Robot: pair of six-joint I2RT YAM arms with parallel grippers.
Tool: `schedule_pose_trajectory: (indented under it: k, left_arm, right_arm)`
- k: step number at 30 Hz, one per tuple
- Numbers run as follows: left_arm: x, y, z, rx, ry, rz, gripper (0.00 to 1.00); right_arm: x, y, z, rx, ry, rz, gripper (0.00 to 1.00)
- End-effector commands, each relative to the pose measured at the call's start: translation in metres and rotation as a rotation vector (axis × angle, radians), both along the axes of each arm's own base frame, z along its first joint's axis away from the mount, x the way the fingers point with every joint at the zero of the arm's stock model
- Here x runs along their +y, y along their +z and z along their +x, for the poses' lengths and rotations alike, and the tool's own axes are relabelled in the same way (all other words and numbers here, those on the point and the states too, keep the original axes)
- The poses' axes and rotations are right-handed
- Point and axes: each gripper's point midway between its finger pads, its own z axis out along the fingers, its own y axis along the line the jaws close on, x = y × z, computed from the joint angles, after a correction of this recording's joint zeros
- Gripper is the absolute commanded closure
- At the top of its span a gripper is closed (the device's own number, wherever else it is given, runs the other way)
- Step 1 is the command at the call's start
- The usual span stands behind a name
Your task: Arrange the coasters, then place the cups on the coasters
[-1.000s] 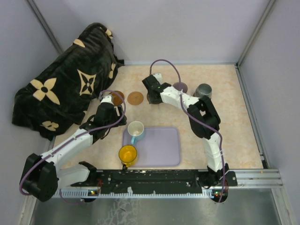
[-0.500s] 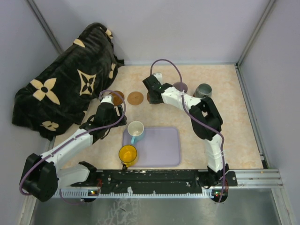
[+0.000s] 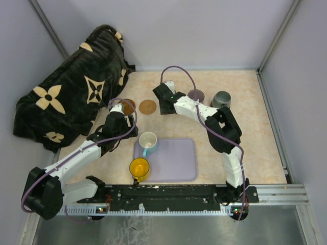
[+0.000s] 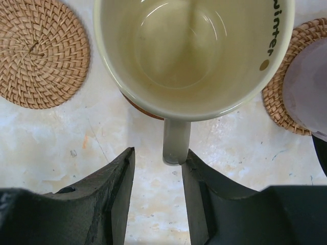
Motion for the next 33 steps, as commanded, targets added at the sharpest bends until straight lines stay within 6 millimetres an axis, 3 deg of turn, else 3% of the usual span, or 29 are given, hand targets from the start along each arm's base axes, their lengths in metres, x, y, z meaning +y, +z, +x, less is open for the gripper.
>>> schedule_pose_trajectory:
  k: [1,7,9,14,18,21,26,33]
  left_arm:
    - [0.0,0.0,-0.002,0.005,0.004,-0.016,0.19]
    - [-0.003,0.001,-0.003,0.004,-0.018,-0.019,0.19]
    - [-0.007,0.004,-0.003,-0.001,-0.049,-0.028,0.17]
    - [-0.016,0.02,-0.008,-0.052,-0.12,-0.068,0.15]
    - [-0.02,0.039,-0.014,-0.111,-0.168,-0.096,0.14]
    - [-0.027,0.05,-0.022,-0.141,-0.229,-0.126,0.14]
    - [-0.034,0.05,-0.042,-0.104,-0.304,-0.144,0.12]
    - [-0.045,0.049,-0.071,-0.035,-0.393,-0.162,0.12]
  right_arm:
    - [0.013,0.039,0.005,-0.076,0.013,0.065,0.58]
    - [0.006,0.038,0.003,-0.075,-0.01,0.045,0.57]
    - [0.002,0.038,0.0,-0.074,-0.028,0.046,0.53]
    - [-0.009,0.041,-0.014,-0.074,-0.044,0.067,0.38]
    - [-0.019,0.05,-0.028,-0.086,-0.05,0.076,0.35]
    - [-0.027,0.057,-0.04,-0.093,-0.052,0.081,0.35]
    - [-0.04,0.068,-0.056,-0.107,-0.071,0.093,0.34]
    - [-0.06,0.1,-0.072,-0.168,-0.104,0.143,0.34]
